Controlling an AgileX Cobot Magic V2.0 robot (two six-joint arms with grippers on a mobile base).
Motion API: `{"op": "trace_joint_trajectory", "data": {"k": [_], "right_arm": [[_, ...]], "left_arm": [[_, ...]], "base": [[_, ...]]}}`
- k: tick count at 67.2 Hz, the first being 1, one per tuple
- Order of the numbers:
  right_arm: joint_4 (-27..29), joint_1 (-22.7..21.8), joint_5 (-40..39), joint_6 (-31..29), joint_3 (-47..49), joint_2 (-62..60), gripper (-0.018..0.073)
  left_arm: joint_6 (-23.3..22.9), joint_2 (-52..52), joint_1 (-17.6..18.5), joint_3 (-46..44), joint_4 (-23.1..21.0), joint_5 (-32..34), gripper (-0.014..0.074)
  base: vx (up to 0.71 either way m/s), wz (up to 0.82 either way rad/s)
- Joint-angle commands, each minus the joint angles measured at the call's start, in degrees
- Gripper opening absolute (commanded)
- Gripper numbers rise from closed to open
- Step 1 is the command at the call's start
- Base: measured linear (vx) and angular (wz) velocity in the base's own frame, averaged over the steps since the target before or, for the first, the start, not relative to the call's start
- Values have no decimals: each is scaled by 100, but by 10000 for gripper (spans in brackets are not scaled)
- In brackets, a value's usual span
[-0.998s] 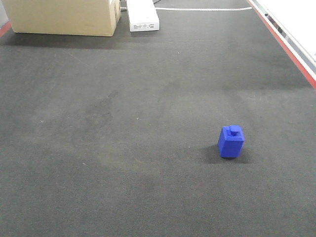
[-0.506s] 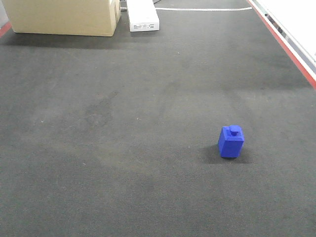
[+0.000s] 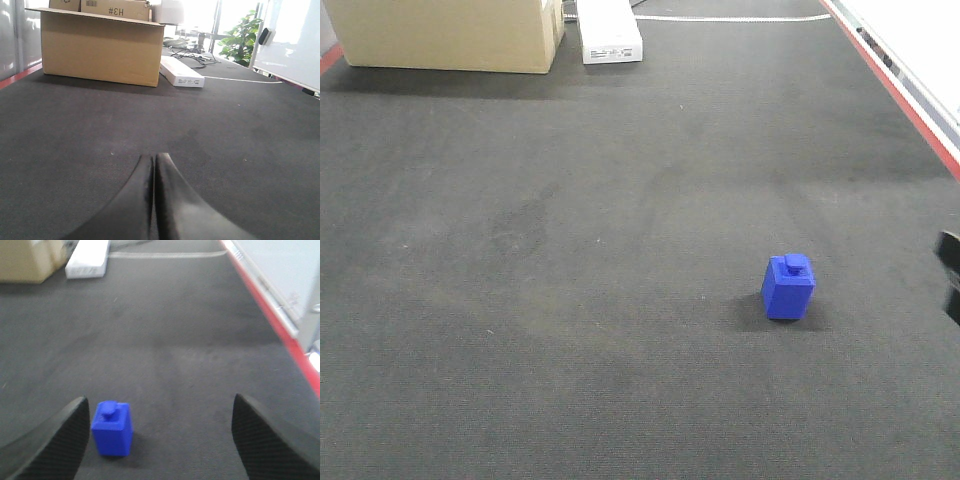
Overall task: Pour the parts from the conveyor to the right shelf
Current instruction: 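Lower the right gripper over the blue block on the conveyor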
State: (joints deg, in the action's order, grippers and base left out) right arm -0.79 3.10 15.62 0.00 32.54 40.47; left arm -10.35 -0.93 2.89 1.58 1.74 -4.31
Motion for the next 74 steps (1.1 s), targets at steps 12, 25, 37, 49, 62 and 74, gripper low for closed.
{"op": "trace_joint_trajectory", "data": {"k": [12,25,37,49,62,74], "right_arm": [[-39,793,451,-286,1648,1931,571],[-16,904,879,31,2629,3285,571],[-38,898,1327,388,3222,4173,571],[-18,898,1737,403,3582,4773,571],[-16,898,2078,403,3859,5236,571],[-90,894,2284,726,4061,5562,571]], "left_arm": [[-25,-47,16,123,-49,431,-6],[-25,-47,16,123,-49,431,-6],[-25,-47,16,123,-49,431,-6],[-25,-47,16,123,-49,431,-6],[-25,-47,16,123,-49,431,-6],[-25,-47,16,123,-49,431,-6]], "base": [[0,0],[0,0],[0,0],[0,0],[0,0],[0,0]]}}
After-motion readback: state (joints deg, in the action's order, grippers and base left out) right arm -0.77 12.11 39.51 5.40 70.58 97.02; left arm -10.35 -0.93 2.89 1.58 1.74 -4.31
